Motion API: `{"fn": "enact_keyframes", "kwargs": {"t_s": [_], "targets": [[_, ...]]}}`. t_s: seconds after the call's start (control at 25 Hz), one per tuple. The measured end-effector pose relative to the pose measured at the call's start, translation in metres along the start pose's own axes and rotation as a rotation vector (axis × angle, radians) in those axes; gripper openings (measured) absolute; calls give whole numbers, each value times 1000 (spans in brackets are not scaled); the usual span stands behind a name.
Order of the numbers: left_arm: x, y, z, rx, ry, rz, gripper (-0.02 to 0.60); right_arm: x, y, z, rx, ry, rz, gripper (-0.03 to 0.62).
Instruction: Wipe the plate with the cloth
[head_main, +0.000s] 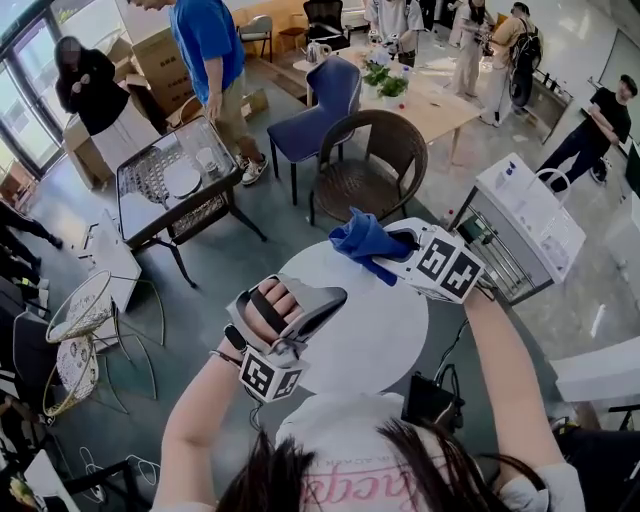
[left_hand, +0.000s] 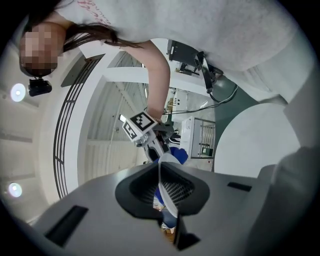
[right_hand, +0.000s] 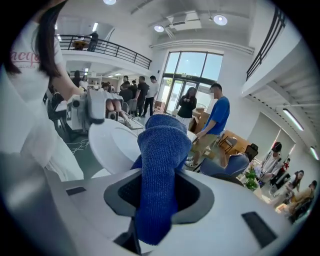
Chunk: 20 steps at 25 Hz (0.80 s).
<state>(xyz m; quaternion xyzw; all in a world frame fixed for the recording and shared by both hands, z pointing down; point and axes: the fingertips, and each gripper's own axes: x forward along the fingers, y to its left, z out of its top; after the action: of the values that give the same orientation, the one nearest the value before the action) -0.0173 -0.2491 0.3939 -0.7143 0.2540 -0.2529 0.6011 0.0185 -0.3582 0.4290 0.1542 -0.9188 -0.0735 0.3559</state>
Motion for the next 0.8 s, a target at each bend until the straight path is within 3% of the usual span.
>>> {"fn": "enact_keyframes", "kwargs": {"t_s": [0.32,0.48,0.64,0.8], "targets": [[5,-6,15,35,-23,-28,23,36,-37,-33,68,69,-13,132],[4,-11,13,51,-16,-49,23,-11,-42,9,-11,-3,-5,132],[7,-10,12,65,-15,-52,23,-53,-4,65,-134,-81,92,132],[10,-11,14,79,-25,-58,23,-56,27,83,-180,-67,145,132]]}}
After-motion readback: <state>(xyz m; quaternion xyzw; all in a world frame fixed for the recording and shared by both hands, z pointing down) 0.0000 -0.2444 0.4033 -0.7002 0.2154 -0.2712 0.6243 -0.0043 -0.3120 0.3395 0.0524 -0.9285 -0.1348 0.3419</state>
